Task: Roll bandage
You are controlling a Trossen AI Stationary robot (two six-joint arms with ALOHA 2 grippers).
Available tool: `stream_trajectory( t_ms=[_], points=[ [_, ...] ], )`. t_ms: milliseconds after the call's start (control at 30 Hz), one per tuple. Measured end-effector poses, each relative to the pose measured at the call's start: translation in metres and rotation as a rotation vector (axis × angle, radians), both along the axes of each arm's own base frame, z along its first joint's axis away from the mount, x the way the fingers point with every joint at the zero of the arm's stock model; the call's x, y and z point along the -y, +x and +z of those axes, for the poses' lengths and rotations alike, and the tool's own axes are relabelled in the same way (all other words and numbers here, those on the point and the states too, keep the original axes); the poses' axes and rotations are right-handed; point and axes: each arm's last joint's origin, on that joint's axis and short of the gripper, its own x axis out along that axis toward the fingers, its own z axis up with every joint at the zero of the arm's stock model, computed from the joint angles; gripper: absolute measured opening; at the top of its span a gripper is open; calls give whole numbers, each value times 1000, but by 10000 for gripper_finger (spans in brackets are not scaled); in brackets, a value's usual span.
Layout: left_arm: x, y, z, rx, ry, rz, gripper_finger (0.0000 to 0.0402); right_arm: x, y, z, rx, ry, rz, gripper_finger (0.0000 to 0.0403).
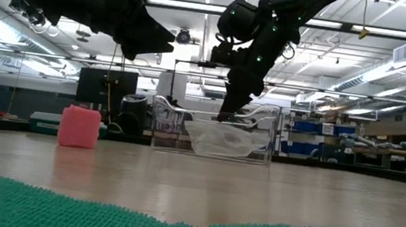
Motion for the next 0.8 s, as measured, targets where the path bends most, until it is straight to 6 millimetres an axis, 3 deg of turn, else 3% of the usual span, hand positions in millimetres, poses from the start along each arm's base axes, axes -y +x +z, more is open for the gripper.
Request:
stream_trajectory(
  t_ms=[267,467,800],
  points=[
    [0,0,0,1,0,0,209,11,-6,-1,-23,21,1,118],
    [0,0,0,1,-1,0,209,29,-11,13,-9,88,-13,111],
    [0,0,2,19,5,9,209,48,-10,-3,-10,186,-57,125]
  ],
)
